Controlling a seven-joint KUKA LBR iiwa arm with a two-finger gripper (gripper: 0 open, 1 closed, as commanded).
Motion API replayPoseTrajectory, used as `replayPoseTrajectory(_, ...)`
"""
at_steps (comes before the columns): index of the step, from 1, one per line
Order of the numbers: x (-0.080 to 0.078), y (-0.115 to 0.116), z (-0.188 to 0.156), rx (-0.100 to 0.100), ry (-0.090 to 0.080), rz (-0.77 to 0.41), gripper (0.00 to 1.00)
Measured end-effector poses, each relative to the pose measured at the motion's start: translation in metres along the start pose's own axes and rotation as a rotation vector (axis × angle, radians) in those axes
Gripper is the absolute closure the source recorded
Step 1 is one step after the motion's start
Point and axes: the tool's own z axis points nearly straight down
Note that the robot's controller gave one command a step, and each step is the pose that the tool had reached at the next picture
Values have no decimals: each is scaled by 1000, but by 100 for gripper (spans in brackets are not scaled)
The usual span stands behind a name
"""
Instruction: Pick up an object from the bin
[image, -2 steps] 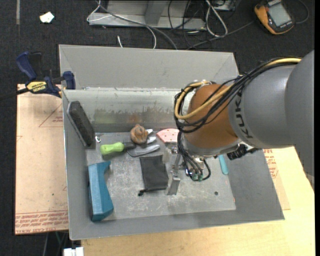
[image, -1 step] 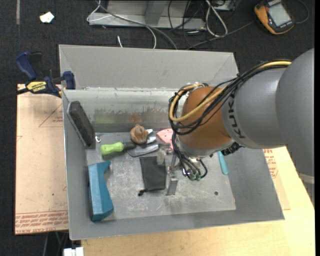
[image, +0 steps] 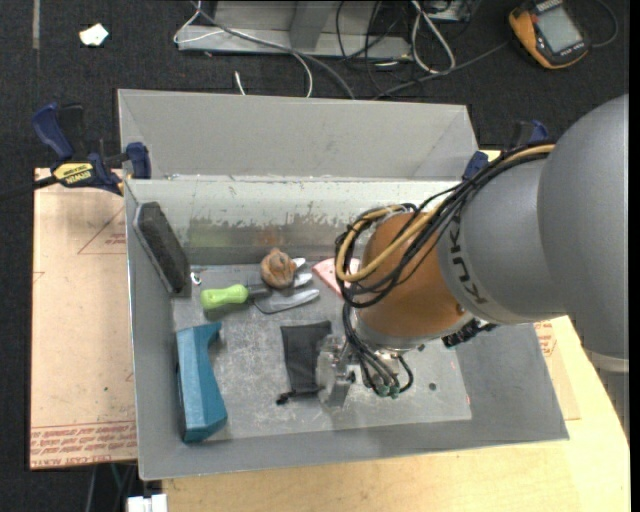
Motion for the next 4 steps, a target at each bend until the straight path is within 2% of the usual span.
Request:
replayPoseTrajectory(1,0,0,0,0,-1,1,100)
replayPoseTrajectory(2,1,2,-22,2,7,-49,100)
replayPoseTrajectory(3,-6,7,-23,0,0,-98,100)
replayPoseTrajectory(4,4,11,-4,0,0,-427,100)
